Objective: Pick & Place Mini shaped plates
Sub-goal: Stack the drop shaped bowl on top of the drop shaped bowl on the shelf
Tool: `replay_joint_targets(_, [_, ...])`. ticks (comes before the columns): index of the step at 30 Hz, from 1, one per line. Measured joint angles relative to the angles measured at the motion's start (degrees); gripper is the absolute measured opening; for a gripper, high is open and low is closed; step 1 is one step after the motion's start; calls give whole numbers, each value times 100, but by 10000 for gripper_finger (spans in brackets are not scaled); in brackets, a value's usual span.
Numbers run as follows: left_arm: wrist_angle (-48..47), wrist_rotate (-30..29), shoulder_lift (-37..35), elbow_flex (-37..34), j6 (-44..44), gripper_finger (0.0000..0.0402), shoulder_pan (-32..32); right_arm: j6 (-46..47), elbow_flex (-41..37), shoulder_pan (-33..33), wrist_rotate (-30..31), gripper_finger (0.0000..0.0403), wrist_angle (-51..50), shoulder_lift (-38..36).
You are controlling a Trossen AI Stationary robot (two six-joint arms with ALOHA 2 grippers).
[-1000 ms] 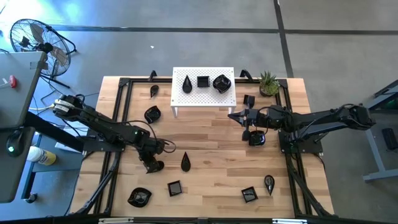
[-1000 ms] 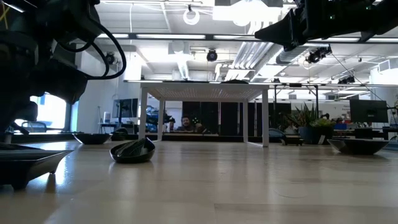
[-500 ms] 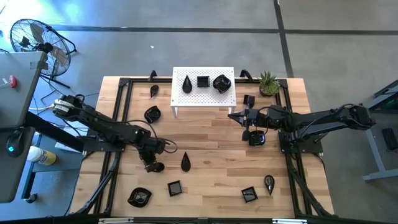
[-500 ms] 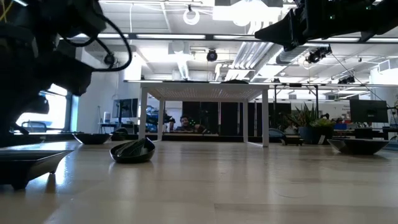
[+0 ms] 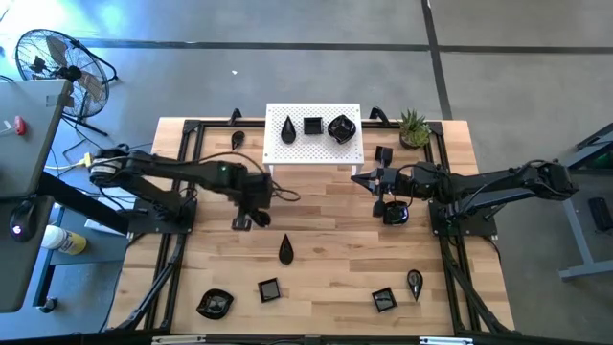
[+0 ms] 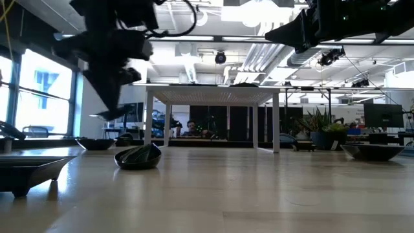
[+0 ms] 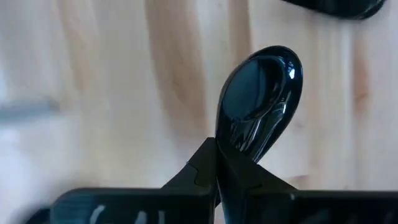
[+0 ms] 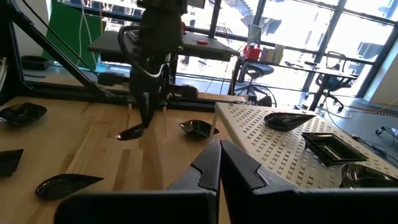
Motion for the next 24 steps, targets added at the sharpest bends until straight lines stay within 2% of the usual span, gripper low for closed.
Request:
replay_joint_targets(4, [25,-471,576,246,1322,0,61,2,0,0,0,5,0,0])
replay_joint_targets(8, [66,-915,1156,509,2159,0,59,2,0,-1,0,6,-2,0])
replay_joint_targets(14, [208,-982,1604,754,3119,0,-4,-13,0,-1,0,3,-5,0])
replay_joint_targets(24, [728,-1203,1716,832,4337,0,-139,-24,0,-2,0,6,-35,0])
